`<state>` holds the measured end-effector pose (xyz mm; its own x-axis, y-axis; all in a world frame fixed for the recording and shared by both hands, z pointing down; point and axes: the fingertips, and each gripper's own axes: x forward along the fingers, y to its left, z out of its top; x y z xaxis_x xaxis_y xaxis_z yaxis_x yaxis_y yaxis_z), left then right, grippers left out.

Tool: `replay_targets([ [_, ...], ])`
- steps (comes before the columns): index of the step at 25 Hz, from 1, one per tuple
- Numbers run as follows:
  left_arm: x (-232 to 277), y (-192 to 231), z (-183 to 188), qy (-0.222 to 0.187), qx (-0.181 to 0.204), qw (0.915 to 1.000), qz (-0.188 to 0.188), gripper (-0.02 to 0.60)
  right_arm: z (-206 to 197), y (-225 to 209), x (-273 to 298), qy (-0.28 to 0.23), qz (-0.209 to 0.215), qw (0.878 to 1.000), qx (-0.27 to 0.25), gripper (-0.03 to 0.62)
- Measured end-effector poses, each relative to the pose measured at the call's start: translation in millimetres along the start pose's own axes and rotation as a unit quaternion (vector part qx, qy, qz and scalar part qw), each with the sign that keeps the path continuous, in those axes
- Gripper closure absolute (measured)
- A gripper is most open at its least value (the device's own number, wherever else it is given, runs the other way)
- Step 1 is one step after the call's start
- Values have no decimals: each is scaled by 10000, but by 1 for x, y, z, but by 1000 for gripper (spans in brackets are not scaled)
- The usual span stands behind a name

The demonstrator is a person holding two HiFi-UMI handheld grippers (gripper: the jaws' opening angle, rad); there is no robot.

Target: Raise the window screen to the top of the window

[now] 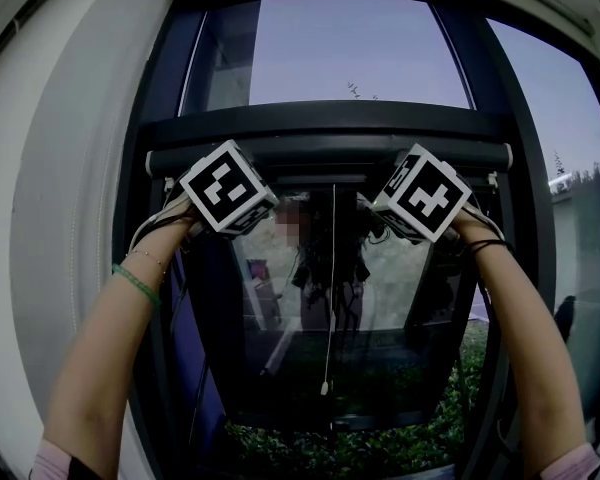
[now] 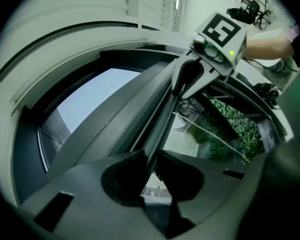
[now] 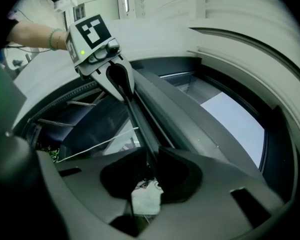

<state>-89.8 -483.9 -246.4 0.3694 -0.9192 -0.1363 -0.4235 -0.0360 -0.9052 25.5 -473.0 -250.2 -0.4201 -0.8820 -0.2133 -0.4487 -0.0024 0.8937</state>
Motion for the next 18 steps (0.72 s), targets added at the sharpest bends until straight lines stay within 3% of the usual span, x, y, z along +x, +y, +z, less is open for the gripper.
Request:
replay_targets([
  [2, -6, 0, 4, -359, -125, 9991, 193, 507, -1, 1, -4, -89, -181, 9998, -21, 514],
  [5, -14, -7, 5, -763, -375, 9959, 300, 477, 0, 19, -16, -221, 29, 9998, 3, 508],
  [8, -22, -35, 0, -940, -702, 9929, -189, 486, 4, 45, -31, -494, 218, 9985, 88, 508],
  [13, -18, -114, -31, -940, -622, 9908, -753, 486, -13, 105, -41, -689, 546, 9955, 354, 509],
  [18, -28, -192, -64, -1002, -1102, 9816, -1198, 486, -36, 182, -54, -744, 973, 9895, 771, 508],
])
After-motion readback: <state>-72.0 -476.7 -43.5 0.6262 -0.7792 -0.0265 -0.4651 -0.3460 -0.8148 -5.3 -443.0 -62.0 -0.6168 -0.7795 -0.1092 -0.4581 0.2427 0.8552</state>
